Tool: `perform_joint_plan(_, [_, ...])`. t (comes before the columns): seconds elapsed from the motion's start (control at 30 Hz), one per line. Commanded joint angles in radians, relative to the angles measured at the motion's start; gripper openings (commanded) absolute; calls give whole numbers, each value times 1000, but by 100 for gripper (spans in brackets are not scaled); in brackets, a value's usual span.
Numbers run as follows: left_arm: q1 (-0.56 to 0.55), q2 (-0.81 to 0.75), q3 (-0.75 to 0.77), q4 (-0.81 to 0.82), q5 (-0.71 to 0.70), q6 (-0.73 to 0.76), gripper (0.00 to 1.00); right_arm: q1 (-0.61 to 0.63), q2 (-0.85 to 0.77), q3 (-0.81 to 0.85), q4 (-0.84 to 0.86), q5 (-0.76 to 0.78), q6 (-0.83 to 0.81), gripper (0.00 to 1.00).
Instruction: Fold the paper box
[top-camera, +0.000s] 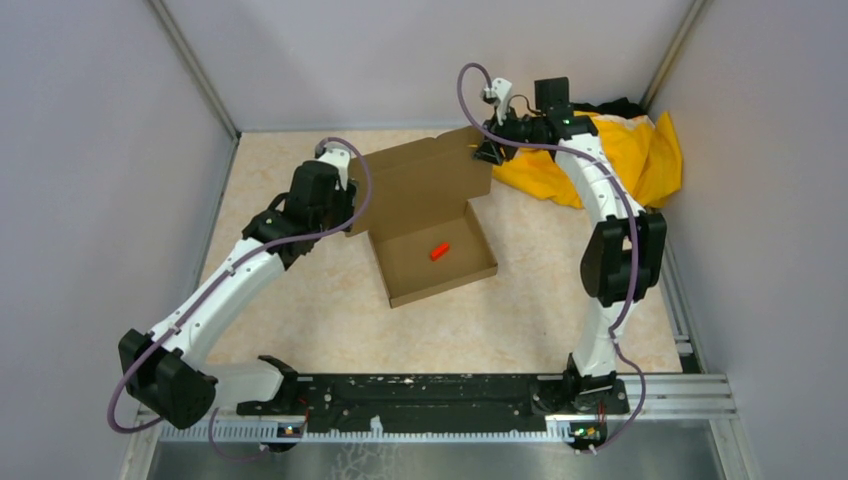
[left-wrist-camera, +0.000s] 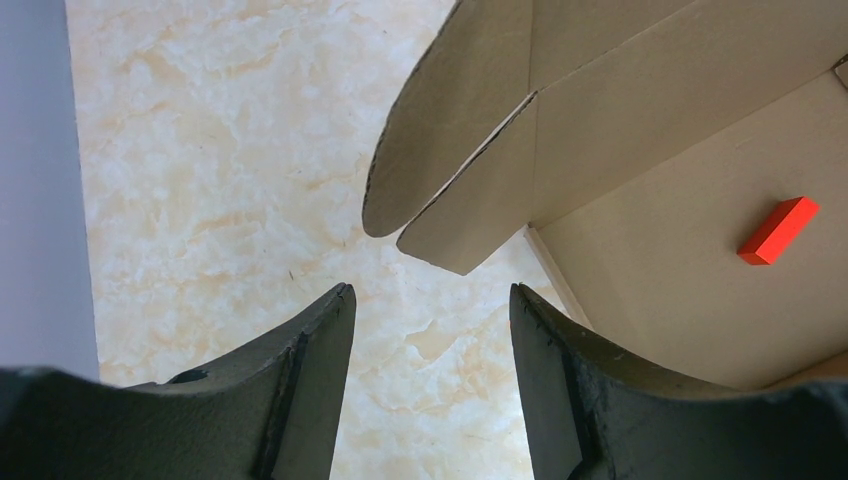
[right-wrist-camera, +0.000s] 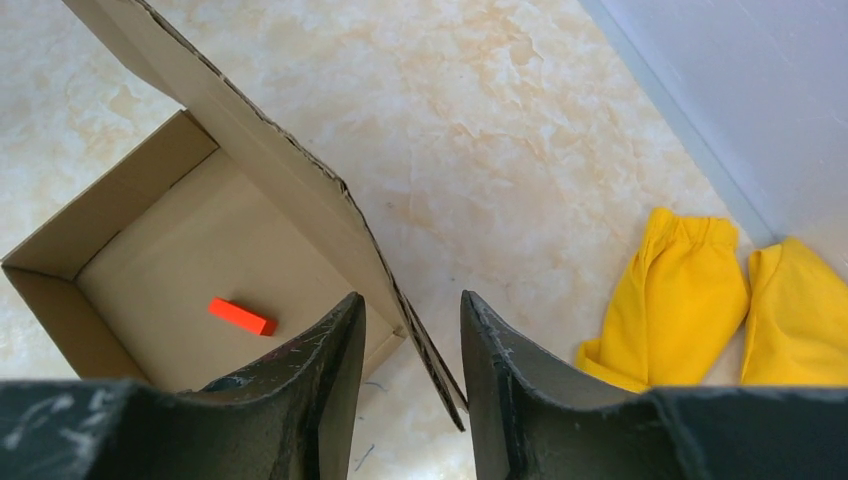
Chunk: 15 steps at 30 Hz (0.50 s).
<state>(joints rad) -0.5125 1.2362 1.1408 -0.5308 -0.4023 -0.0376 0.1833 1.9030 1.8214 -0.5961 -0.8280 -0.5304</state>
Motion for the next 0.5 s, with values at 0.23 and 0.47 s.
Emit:
perform_joint_plan(0.23, [32,-6,34,33,26,47,64,23,13,85,-21,5,-12,24])
perform_joint_plan(0.47, [74,18,77,51,101,124,64,30,23,100,-41,20,-22,18])
